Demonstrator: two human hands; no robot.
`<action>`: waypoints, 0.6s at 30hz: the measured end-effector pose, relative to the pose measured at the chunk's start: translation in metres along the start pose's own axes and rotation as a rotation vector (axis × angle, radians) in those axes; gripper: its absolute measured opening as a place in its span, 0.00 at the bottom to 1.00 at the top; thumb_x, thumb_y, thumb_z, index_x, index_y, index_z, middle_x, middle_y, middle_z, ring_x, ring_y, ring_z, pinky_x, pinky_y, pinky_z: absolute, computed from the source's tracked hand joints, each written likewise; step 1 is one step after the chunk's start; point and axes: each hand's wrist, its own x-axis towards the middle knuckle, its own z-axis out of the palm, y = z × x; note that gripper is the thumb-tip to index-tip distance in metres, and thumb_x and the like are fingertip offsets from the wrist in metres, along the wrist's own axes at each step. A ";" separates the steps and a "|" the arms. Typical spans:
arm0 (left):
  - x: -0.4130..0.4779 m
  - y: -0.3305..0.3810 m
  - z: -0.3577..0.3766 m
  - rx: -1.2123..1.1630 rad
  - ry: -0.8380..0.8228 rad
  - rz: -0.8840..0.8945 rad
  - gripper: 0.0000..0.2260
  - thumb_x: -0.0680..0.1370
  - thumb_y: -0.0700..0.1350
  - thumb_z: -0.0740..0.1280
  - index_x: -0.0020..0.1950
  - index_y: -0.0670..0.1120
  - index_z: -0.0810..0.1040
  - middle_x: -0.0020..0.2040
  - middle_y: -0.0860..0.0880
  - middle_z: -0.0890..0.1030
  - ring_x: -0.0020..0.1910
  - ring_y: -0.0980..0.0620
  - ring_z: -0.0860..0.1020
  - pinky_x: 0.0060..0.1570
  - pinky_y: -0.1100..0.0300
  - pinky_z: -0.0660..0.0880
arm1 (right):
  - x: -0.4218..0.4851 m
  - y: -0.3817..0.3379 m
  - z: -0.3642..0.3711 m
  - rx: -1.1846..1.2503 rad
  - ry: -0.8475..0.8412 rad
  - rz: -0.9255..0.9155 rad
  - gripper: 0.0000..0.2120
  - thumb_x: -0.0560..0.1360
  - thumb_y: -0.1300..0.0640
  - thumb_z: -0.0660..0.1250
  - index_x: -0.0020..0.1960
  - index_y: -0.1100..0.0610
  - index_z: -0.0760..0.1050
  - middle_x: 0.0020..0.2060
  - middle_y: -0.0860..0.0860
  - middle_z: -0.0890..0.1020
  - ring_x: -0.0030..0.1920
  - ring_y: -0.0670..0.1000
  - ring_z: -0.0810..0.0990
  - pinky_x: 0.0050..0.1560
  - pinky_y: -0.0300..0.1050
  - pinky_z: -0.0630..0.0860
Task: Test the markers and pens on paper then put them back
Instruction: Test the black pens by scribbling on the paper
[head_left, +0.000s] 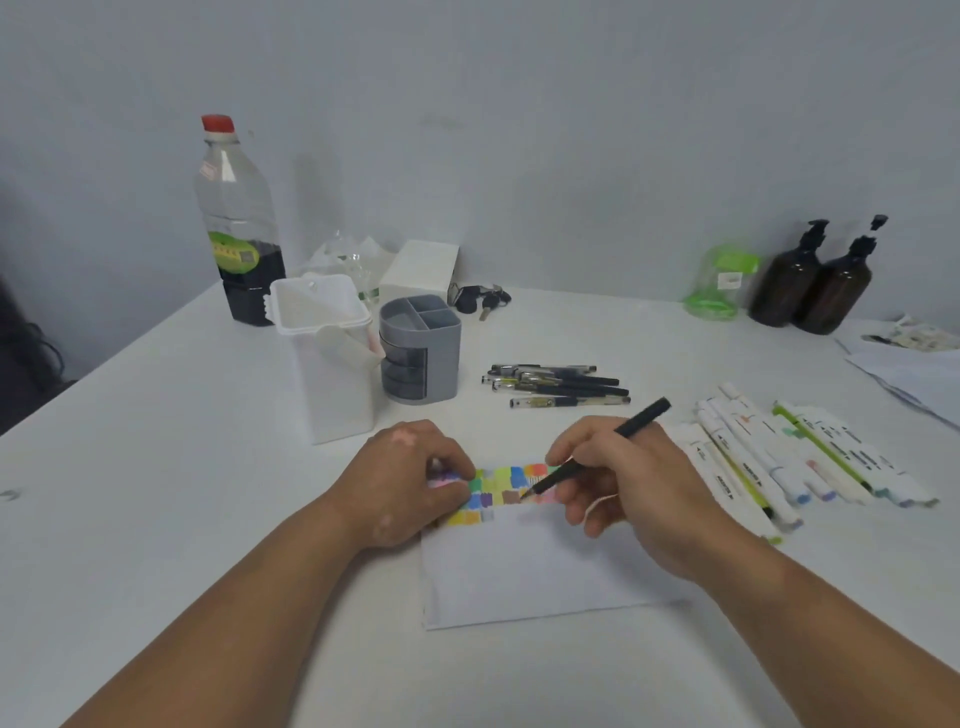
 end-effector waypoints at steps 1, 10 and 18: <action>0.000 0.000 0.001 -0.002 0.002 -0.001 0.05 0.74 0.51 0.74 0.49 0.59 0.85 0.48 0.58 0.79 0.47 0.58 0.76 0.51 0.58 0.76 | -0.001 0.006 0.006 0.086 -0.005 0.034 0.12 0.68 0.55 0.62 0.37 0.57 0.84 0.33 0.62 0.84 0.29 0.56 0.81 0.27 0.44 0.77; -0.004 0.006 -0.002 0.009 -0.129 0.024 0.20 0.67 0.67 0.74 0.57 0.65 0.81 0.55 0.61 0.73 0.56 0.58 0.71 0.60 0.53 0.72 | 0.005 0.037 0.032 -0.064 0.132 0.004 0.10 0.73 0.65 0.69 0.34 0.55 0.79 0.26 0.55 0.79 0.26 0.52 0.74 0.26 0.43 0.72; -0.006 0.012 -0.004 0.083 -0.216 0.034 0.29 0.62 0.69 0.76 0.61 0.65 0.78 0.59 0.62 0.69 0.61 0.56 0.66 0.66 0.50 0.67 | 0.009 0.044 0.034 -0.237 0.128 -0.022 0.09 0.75 0.62 0.69 0.39 0.53 0.83 0.29 0.56 0.83 0.27 0.51 0.79 0.32 0.44 0.79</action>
